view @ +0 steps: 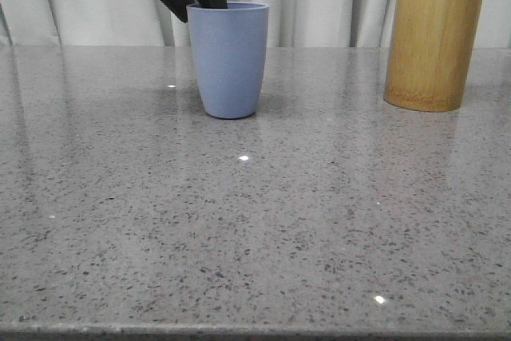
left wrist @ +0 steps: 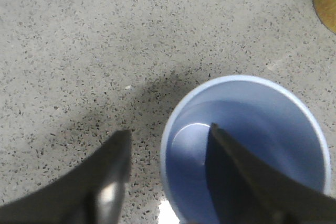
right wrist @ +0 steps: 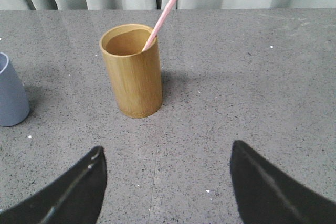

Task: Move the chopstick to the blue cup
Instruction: 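Release the blue cup and lift the left gripper away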

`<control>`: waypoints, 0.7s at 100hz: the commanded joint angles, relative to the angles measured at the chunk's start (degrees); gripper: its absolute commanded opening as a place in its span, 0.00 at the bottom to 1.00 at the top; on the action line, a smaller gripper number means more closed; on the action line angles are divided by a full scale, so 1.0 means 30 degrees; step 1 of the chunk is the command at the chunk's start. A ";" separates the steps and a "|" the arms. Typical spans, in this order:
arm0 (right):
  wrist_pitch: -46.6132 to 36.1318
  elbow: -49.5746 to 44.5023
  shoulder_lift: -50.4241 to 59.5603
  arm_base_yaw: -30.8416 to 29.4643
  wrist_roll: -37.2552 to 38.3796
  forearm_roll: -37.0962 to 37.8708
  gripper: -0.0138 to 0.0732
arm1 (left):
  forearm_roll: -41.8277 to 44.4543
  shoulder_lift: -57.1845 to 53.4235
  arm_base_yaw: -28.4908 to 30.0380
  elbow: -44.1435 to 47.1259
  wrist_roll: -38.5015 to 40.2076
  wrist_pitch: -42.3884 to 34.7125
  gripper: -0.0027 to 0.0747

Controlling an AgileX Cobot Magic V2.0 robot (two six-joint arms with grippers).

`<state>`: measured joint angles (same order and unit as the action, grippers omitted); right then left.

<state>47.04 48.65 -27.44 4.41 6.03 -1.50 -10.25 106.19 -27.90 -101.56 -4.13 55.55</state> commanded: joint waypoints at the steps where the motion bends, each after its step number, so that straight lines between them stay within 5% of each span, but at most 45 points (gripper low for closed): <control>1: -0.1526 0.0597 -0.0316 0.0018 -0.0019 -0.0006 0.74 | -0.0578 -0.0982 -0.0173 -0.0915 0.0158 -0.0412 0.56; 48: -0.1503 0.0597 -0.0316 0.0018 -0.0019 -0.0006 0.74 | -0.0761 -0.2030 -0.0094 -0.2971 0.0224 0.1193 0.57; 70: -0.1503 0.0597 -0.0316 0.0018 -0.0019 -0.0006 0.74 | -0.0255 -0.3735 0.1611 -0.2889 0.0304 0.1445 0.57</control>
<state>47.04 48.65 -27.44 4.41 6.03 -1.50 -11.09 99.76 -25.62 -108.28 -4.03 62.22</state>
